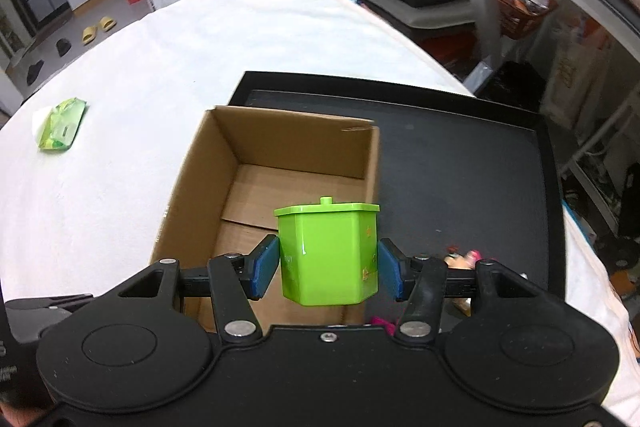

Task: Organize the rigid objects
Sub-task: 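Lift the green container with the right gripper and drop it into the box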

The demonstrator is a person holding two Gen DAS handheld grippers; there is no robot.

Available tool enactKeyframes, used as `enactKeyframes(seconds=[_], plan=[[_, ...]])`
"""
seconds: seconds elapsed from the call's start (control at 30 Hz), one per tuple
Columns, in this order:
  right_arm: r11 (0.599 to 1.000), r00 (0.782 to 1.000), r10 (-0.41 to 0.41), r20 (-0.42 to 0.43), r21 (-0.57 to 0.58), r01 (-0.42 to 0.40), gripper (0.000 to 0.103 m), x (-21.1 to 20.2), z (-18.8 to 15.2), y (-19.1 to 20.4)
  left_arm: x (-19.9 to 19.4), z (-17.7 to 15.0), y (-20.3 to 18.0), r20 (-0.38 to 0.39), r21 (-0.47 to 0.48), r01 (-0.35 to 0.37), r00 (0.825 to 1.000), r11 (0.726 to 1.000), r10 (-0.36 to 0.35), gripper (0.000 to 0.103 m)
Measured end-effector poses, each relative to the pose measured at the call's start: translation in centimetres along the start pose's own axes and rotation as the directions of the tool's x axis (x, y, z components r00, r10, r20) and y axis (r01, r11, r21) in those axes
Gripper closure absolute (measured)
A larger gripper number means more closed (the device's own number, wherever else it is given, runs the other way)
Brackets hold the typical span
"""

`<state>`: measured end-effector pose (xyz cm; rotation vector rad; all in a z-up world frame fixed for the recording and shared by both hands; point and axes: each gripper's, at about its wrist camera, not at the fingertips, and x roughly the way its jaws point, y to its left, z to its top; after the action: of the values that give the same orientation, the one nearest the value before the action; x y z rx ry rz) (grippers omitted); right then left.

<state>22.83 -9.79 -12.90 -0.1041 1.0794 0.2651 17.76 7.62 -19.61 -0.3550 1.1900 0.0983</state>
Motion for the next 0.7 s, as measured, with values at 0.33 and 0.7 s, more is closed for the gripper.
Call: enactKeyframes(seconds=[0.33,0.7], plan=[[0.997,0.998,0.06,0.034,-0.045,-0.058,0.05,1.3,2.3,3.3,0.0,0.4,0.8,-0.012,-0.035,0.028,1.0,0.999,-0.028,0.089],[0.993,0.992,0.112,0.059,-0.03,-0.11,0.043,1.8,3.5,4.1,0.1,0.5,0.8,-0.028,-0.031,0.031,0.999,0.999,-0.032,0.088]])
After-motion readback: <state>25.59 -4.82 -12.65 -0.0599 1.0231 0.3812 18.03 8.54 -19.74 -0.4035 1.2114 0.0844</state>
